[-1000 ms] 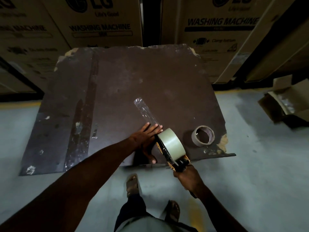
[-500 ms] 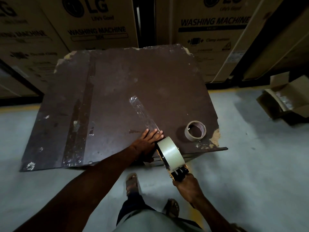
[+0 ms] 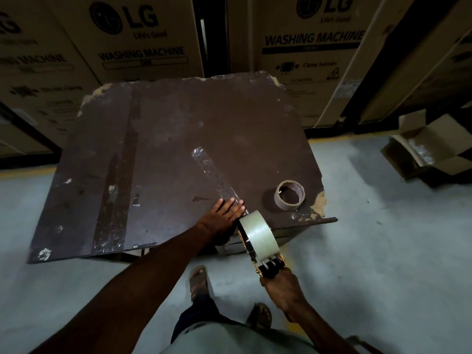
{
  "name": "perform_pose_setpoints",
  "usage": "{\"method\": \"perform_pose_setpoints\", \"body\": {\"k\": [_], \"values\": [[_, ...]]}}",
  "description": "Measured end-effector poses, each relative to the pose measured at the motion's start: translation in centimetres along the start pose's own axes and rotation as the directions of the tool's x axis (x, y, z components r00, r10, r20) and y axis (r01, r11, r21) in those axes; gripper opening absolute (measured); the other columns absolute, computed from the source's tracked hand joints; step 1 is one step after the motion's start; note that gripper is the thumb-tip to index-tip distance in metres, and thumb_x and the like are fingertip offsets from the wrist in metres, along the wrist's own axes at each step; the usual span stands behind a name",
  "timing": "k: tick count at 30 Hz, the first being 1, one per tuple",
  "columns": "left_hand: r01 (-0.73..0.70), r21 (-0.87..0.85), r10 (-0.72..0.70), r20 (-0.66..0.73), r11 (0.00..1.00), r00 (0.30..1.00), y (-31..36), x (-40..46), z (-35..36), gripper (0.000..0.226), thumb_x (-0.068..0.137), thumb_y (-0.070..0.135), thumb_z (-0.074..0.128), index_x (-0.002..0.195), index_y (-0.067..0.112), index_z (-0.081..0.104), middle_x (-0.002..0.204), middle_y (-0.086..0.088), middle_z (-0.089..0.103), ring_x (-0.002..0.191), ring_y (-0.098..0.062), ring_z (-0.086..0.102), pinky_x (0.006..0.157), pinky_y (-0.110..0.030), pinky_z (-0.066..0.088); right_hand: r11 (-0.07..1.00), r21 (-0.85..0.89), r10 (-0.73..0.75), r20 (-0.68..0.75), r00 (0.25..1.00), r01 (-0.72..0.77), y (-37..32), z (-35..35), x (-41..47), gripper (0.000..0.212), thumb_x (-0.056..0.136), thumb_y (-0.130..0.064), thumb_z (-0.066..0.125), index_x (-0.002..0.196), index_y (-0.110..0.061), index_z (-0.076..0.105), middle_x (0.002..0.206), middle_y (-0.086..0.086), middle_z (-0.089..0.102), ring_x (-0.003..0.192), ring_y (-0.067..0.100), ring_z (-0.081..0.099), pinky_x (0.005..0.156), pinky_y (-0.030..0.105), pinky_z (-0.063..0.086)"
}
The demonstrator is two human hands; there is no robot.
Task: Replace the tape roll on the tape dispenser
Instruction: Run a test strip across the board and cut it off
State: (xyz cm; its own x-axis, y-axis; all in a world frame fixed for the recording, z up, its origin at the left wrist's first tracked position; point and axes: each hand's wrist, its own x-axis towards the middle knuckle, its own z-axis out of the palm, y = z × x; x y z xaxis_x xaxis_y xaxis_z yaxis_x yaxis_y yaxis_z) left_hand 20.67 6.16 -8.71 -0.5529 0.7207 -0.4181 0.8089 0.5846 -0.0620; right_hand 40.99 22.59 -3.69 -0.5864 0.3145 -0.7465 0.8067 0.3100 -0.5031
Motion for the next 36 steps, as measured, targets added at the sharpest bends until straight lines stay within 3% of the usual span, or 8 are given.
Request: {"method": "perform_pose_setpoints", "body": {"k": [8,12,17,21,24,26,30,36], "values": [[0.022,0.034,-0.024,0.05,0.999,0.998,0.0,0.0,-0.6,0.102,0.083,0.044,0.064,0.157,0.011,0.001,0.166,-0.013,0.003,0.152,-0.037,0.008,0.12,-0.055,0.009,1.0,0.011,0.021,-0.017,1.0,-0.021,-0.3,0.1,-0.9,0.026,0.078,-0.035,0.067,0.097,-0.018,0.07,0.087,0.0,0.071,0.076,0.016,0.064,0.063,0.024,0.045],[0.045,0.015,-0.046,0.127,0.999,0.991,-0.3,0.4,0.1,0.115,0.065,0.052,0.08,0.152,0.01,0.017,0.158,-0.011,0.037,0.143,-0.034,0.039,0.111,-0.053,0.035,0.998,0.038,0.046,0.022,0.999,-0.047,-0.1,0.4,-1.1,0.033,0.075,-0.036,0.066,0.105,-0.023,0.068,0.095,-0.001,0.075,0.076,0.017,0.067,0.064,0.027,0.048],[0.009,0.047,-0.012,0.071,0.999,0.997,0.1,0.2,-0.5,0.106,0.082,0.043,0.067,0.157,0.011,-0.001,0.167,-0.013,0.001,0.152,-0.036,0.005,0.12,-0.054,0.008,0.996,0.056,0.071,0.001,0.997,-0.071,0.1,0.8,-0.4,0.034,0.068,-0.037,0.065,0.098,-0.021,0.069,0.094,0.003,0.075,0.082,0.022,0.069,0.07,0.033,0.052],[-0.014,0.011,0.013,0.066,1.0,0.998,0.2,0.0,-0.6,0.102,0.084,0.039,0.064,0.157,0.011,-0.001,0.167,-0.013,0.001,0.153,-0.037,0.005,0.12,-0.054,0.009,0.987,0.117,0.11,0.011,0.994,-0.11,1.0,1.3,0.0,0.034,0.066,-0.035,0.063,0.094,-0.018,0.07,0.082,0.003,0.071,0.07,0.022,0.066,0.058,0.027,0.045],[-0.009,0.033,0.008,0.035,0.999,0.999,0.0,0.0,-0.3,0.107,0.079,0.04,0.066,0.157,0.011,-0.002,0.167,-0.013,-0.002,0.153,-0.036,0.003,0.12,-0.054,0.008,0.985,0.083,0.152,0.001,0.988,-0.152,3.7,2.0,0.4,0.035,0.069,-0.04,0.063,0.094,-0.016,0.072,0.093,0.006,0.075,0.085,0.026,0.07,0.07,0.031,0.053],[-0.023,0.026,0.022,0.029,0.999,0.999,-0.1,0.2,-0.3,0.107,0.08,0.042,0.064,0.156,0.01,-0.004,0.166,-0.013,-0.005,0.153,-0.036,0.001,0.12,-0.055,0.008,0.982,0.07,0.172,0.007,0.985,-0.173,5.5,2.0,1.5,0.027,0.068,-0.037,0.063,0.088,-0.019,0.07,0.09,0.006,0.074,0.081,0.028,0.069,0.075,0.039,0.058],[-0.036,0.008,0.036,0.033,0.999,0.999,-0.4,0.2,0.1,0.109,0.08,0.046,0.063,0.156,0.01,-0.005,0.166,-0.014,-0.006,0.153,-0.036,0.0,0.12,-0.056,0.008,0.979,0.116,0.162,0.077,0.984,-0.17,5.4,1.1,2.0,0.011,0.06,-0.025,0.067,0.065,-0.016,0.064,0.053,-0.005,0.057,0.049,0.017,0.05,0.052,0.028,0.04],[-0.021,-0.008,0.022,0.011,1.0,1.0,-0.1,0.0,0.0,0.108,0.08,0.046,0.063,0.157,0.011,-0.003,0.167,-0.012,-0.004,0.153,-0.035,0.0,0.12,-0.057,0.006,0.973,0.17,0.127,0.188,0.974,-0.159,3.7,-1.1,0.8,0.011,0.079,-0.005,0.066,0.073,-0.013,0.065,0.044,-0.006,0.051,0.038,0.009,0.044,0.041,0.02,0.034]]}}
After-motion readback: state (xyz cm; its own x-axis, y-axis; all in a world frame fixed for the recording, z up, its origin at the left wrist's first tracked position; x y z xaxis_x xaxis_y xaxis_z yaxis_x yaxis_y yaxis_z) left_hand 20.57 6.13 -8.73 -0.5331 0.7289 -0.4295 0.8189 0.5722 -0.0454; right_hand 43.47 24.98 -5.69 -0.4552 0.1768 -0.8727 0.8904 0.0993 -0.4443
